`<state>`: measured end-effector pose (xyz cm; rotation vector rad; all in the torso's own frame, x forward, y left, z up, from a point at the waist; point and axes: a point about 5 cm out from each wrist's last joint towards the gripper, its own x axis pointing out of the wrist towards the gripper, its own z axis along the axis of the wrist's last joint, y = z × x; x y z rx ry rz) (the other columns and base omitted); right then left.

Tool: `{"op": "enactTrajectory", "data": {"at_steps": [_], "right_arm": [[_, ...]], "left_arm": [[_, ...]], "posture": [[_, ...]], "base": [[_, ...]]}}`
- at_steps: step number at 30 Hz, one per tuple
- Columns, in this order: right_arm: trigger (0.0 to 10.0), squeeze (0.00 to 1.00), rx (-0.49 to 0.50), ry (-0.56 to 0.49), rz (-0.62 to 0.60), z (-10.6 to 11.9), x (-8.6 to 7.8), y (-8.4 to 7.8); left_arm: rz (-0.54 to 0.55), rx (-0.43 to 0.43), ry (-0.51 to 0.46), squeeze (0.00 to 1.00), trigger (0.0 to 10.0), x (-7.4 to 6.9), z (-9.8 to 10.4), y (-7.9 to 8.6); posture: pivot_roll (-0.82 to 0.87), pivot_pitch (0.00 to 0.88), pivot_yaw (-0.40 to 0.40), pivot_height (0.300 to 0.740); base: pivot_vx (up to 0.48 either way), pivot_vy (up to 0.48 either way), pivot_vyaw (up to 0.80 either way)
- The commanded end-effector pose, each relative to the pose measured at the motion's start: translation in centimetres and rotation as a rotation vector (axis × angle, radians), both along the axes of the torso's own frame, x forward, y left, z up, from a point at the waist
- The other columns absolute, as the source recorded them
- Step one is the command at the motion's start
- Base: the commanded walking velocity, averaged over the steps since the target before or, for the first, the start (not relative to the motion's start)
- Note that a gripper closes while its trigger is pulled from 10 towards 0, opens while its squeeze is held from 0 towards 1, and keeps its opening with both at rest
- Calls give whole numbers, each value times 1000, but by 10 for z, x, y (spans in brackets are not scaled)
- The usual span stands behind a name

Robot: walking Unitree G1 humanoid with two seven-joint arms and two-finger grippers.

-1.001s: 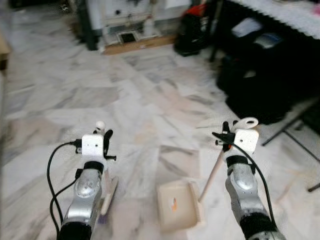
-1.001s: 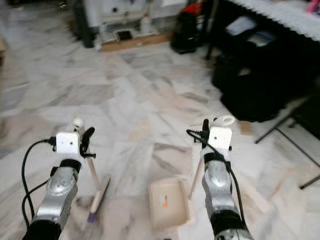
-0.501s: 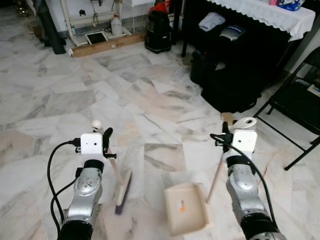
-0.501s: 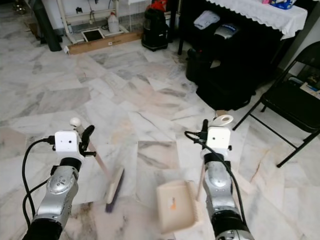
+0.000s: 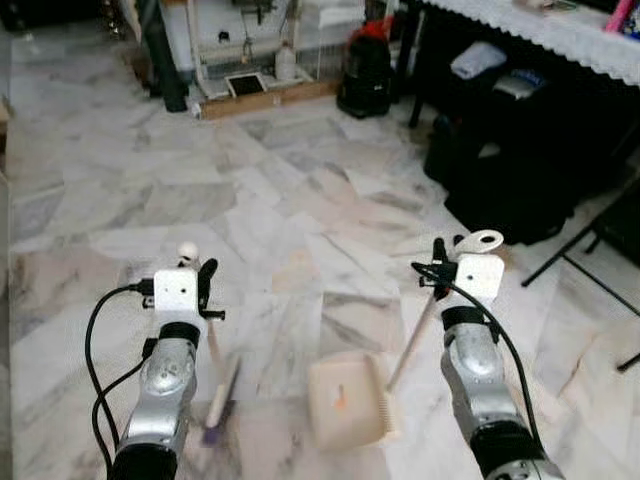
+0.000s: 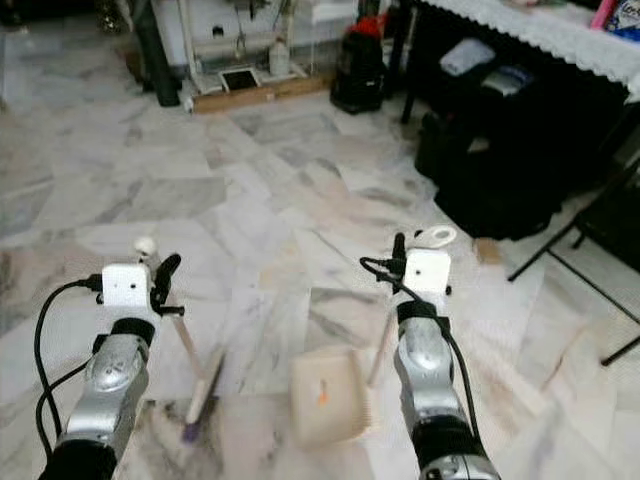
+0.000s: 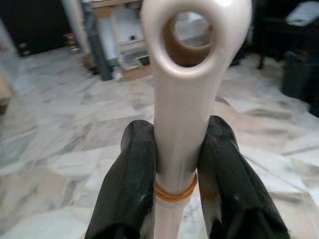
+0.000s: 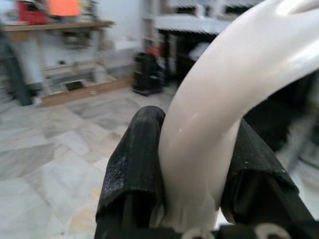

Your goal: Sweep floor

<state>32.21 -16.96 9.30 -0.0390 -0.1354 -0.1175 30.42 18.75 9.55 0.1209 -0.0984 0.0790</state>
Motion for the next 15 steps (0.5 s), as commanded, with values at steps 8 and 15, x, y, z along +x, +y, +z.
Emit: {"op": "enactTrajectory", "data": {"at_steps": [8, 15], "right_arm": [[10000, 0, -27, -22, -24, 6, 1, -10], [10000, 0, -29, -22, -22, 6, 1, -10]], "left_arm": [[-39, -8, -48, 0, 10000, 4, 10, -9], [-38, -8, -42, 0, 10000, 4, 9, -9]], "posture": [[-58, 62, -13, 740], [-58, 62, -13, 740]], "base": [[0, 0, -788], [0, 0, -788]]}}
